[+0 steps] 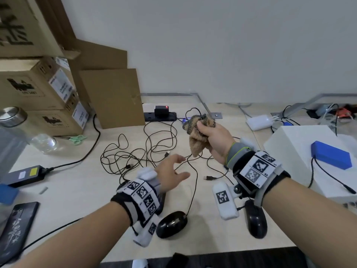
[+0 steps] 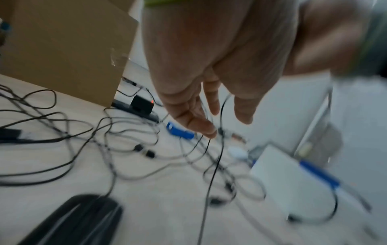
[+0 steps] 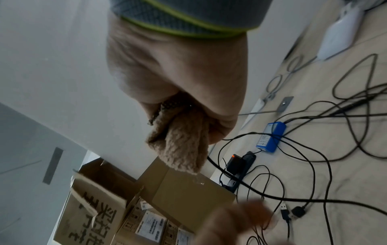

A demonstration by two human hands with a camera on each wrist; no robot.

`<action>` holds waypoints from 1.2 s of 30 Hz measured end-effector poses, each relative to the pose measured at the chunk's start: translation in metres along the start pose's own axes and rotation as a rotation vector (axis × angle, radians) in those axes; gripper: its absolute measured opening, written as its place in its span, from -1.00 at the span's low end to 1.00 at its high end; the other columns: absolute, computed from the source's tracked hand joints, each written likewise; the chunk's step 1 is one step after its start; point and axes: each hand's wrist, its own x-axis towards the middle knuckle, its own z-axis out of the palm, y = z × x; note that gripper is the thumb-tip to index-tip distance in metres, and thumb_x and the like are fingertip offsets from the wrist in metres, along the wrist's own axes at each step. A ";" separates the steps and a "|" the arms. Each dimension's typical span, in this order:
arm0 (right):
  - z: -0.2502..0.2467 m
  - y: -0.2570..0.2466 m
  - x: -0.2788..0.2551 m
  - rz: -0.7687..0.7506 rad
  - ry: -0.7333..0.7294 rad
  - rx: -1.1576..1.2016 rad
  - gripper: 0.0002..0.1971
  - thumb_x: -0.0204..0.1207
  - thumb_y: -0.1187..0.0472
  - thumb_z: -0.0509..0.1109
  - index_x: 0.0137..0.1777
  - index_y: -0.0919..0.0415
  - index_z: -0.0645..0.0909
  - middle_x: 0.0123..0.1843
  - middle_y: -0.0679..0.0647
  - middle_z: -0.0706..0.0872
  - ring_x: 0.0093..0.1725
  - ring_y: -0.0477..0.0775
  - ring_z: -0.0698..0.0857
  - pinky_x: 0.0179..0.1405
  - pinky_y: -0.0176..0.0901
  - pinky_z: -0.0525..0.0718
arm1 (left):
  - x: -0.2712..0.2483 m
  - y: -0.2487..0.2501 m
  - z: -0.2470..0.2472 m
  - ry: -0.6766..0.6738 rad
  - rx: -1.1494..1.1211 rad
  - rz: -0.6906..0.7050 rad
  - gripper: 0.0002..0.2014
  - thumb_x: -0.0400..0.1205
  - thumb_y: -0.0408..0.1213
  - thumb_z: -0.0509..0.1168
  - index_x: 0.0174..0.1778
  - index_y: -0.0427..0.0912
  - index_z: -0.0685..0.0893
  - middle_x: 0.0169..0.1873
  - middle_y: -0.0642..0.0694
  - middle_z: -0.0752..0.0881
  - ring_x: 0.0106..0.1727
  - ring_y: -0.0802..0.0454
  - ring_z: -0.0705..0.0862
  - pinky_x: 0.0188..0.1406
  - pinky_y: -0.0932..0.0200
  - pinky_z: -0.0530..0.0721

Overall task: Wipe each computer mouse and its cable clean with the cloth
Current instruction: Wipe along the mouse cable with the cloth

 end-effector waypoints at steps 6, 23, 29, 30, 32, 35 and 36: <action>-0.002 -0.002 0.005 0.039 0.051 0.139 -0.78 0.69 0.13 0.27 -0.09 0.25 0.64 -0.25 0.12 0.71 -0.22 0.09 0.67 -0.10 -0.05 0.59 | 0.007 0.058 -0.035 -0.086 -0.471 0.113 -0.79 0.68 -0.45 0.28 0.22 -0.27 0.54 -0.02 -0.18 0.77 -0.31 -0.02 0.75 -0.41 0.19 0.71; -0.002 -0.080 0.010 -0.107 0.164 0.080 -0.60 0.74 0.13 0.20 -0.38 0.17 0.39 -0.42 0.19 0.54 -0.51 0.12 0.58 -0.59 -0.24 0.56 | 0.009 0.037 -0.053 -0.602 0.830 0.085 -0.75 0.70 -0.23 0.26 0.26 -0.19 0.68 0.10 -0.06 0.70 -0.01 0.00 0.62 -0.17 0.25 0.50; 0.007 -0.050 0.006 -0.037 0.121 -0.072 -0.71 0.65 0.07 0.33 -0.28 0.20 0.54 -0.28 0.19 0.64 -0.27 0.15 0.61 -0.22 -0.07 0.56 | 0.027 0.059 -0.061 -0.054 -0.022 0.150 -0.85 0.68 -0.13 0.31 0.14 0.01 0.63 0.04 0.09 0.79 -0.22 0.15 0.72 -0.36 0.37 0.54; 0.008 -0.047 0.007 -0.034 0.117 -0.063 -0.69 0.62 0.04 0.36 -0.29 0.20 0.55 -0.29 0.18 0.66 -0.25 0.15 0.62 -0.19 -0.03 0.55 | 0.028 0.069 -0.061 -0.064 -0.182 0.131 -0.88 0.69 -0.17 0.29 0.12 -0.05 0.61 -0.02 0.02 0.81 -0.31 0.12 0.71 -0.46 0.34 0.53; 0.010 -0.046 0.006 -0.013 0.114 -0.065 -0.64 0.62 0.01 0.34 -0.36 0.18 0.53 -0.37 0.12 0.69 -0.34 0.11 0.66 -0.29 -0.12 0.58 | 0.025 0.081 -0.062 -0.080 -0.325 0.126 -0.94 0.70 -0.26 0.27 0.04 -0.12 0.62 -0.17 -0.09 0.82 -0.44 0.09 0.65 -0.55 0.25 0.53; 0.008 -0.041 0.009 0.021 0.155 -0.151 -0.67 0.47 -0.15 0.40 -0.32 0.10 0.57 -0.30 0.06 0.72 -0.19 0.17 0.71 -0.17 -0.04 0.62 | 0.025 0.075 -0.061 -0.033 -0.129 0.218 -0.86 0.65 -0.27 0.31 -0.23 -0.01 0.65 -0.37 0.01 0.79 -0.46 0.08 0.65 -0.38 0.13 0.63; 0.005 -0.038 0.012 0.037 0.173 -0.182 -0.62 0.31 -0.25 0.41 -0.30 0.09 0.59 -0.26 0.09 0.74 -0.11 0.27 0.73 -0.09 0.09 0.66 | 0.025 0.072 -0.060 -0.046 -0.057 0.221 -0.83 0.64 -0.25 0.33 -0.27 0.03 0.64 -0.40 0.06 0.78 -0.42 0.06 0.69 -0.29 0.07 0.67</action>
